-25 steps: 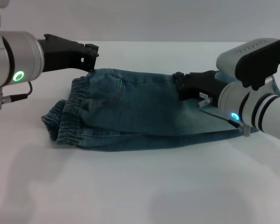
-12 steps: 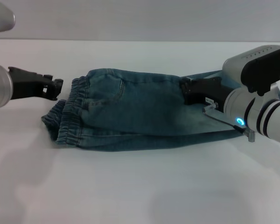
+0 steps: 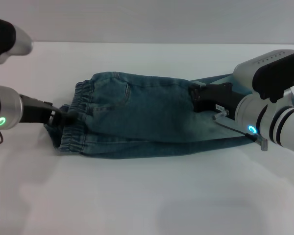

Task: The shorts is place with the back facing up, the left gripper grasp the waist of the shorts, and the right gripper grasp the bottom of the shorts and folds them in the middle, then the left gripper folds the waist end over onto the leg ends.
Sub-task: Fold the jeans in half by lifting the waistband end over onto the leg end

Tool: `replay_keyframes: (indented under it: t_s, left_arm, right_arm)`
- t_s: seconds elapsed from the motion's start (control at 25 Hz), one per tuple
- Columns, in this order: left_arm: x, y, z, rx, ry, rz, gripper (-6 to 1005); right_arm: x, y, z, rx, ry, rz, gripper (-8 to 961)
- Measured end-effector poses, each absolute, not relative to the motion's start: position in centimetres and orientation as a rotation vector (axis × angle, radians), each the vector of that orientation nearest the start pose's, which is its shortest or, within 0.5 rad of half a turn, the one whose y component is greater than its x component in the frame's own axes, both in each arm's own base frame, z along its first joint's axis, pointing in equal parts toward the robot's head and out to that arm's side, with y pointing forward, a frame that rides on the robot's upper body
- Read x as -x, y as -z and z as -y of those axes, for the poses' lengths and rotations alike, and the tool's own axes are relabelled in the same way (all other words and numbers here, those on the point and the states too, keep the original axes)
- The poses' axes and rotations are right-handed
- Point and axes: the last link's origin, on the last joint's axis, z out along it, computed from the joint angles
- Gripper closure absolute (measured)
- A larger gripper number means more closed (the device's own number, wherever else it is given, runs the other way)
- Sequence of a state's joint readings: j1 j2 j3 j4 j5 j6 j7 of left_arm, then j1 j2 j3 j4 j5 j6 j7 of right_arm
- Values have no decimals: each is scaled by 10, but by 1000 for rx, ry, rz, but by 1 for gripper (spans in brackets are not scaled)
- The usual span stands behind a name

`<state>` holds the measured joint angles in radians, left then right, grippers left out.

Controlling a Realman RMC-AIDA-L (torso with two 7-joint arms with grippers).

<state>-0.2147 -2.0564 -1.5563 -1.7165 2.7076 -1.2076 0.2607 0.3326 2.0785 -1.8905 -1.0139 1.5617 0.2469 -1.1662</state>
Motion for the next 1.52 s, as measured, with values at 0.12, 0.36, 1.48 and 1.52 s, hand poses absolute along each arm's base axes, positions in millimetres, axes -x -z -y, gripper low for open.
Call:
replay_keyframes:
  t_s: [0.12, 0.36, 1.48, 1.52]
  left_arm:
    - [213, -23, -330, 2183, -208, 1011, 382]
    - [216, -17, -331, 2204, -226, 1017, 213]
    - [238, -10, -357, 2181, -278, 1064, 147]
    - [239, -10, -357, 2179, -278, 1065, 147]
  right_arm:
    - [-217, 85, -361, 2200, -405, -834, 955]
    - [-216, 85, -362, 2201, -408, -831, 955]
    - [-216, 83, -363, 2215, -402, -818, 954]
    - [-216, 83, -364, 2215, -401, -817, 954]
